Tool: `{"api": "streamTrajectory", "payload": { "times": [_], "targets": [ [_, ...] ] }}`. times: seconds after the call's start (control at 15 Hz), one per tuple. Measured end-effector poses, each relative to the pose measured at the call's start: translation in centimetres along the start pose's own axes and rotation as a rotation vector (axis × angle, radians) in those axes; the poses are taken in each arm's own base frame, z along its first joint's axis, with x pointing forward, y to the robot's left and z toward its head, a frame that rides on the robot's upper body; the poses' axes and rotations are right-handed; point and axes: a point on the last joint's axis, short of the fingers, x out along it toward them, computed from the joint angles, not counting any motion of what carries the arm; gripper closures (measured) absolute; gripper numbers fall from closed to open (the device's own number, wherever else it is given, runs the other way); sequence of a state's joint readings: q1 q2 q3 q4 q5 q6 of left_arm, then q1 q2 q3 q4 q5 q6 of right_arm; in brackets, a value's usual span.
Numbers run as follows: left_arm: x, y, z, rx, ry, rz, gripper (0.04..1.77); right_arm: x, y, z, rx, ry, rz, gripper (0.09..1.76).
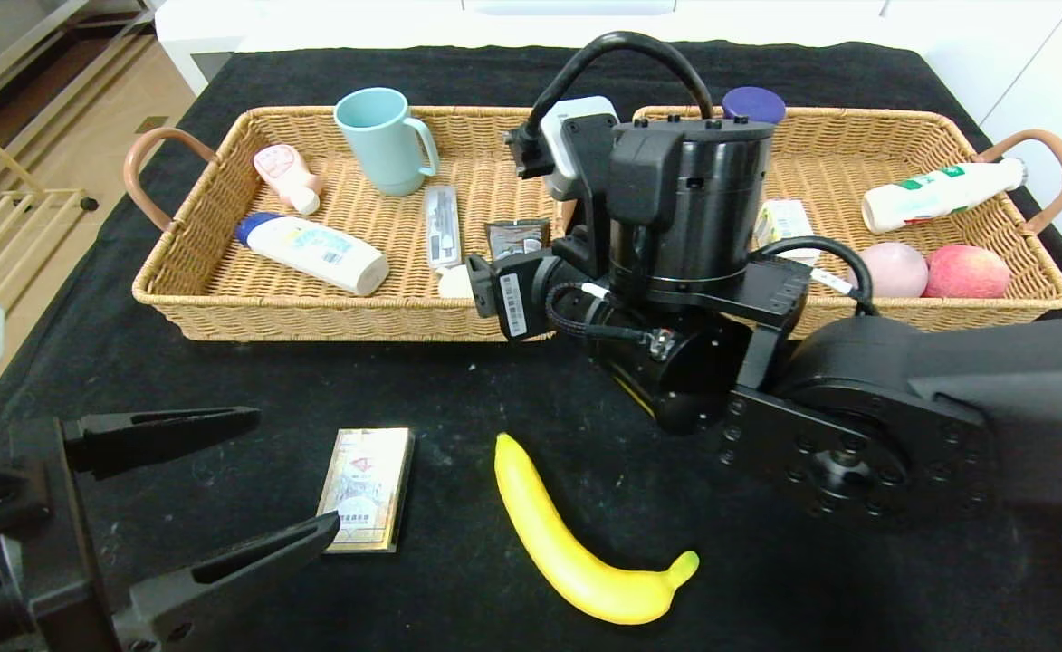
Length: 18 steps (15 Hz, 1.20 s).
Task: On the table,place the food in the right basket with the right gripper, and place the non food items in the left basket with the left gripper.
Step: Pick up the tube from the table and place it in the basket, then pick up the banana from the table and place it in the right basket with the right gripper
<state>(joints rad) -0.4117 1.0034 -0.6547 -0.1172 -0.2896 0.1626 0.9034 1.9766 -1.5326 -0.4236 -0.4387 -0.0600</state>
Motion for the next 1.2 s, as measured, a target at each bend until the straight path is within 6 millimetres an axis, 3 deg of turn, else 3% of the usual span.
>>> {"api": "streamTrajectory", "payload": {
  "times": [0.47, 0.67, 1.2],
  "targets": [
    [0.0, 0.0, 0.0, 0.000, 0.003, 0.001, 0.09, -6.6, -1.4, -0.7, -0.119, 0.225, 0.140, 0.15],
    [0.0, 0.0, 0.0, -0.001, 0.001, 0.002, 0.09, -8.8, -0.9, -1.8, -0.148, 0.274, 0.194, 0.15],
    [-0.8, 0.0, 0.9, 0.002, -0.044, 0.021, 0.09, -10.3, 0.0, -5.3, -0.199, 0.352, 0.238, 0.15]
  ]
}}
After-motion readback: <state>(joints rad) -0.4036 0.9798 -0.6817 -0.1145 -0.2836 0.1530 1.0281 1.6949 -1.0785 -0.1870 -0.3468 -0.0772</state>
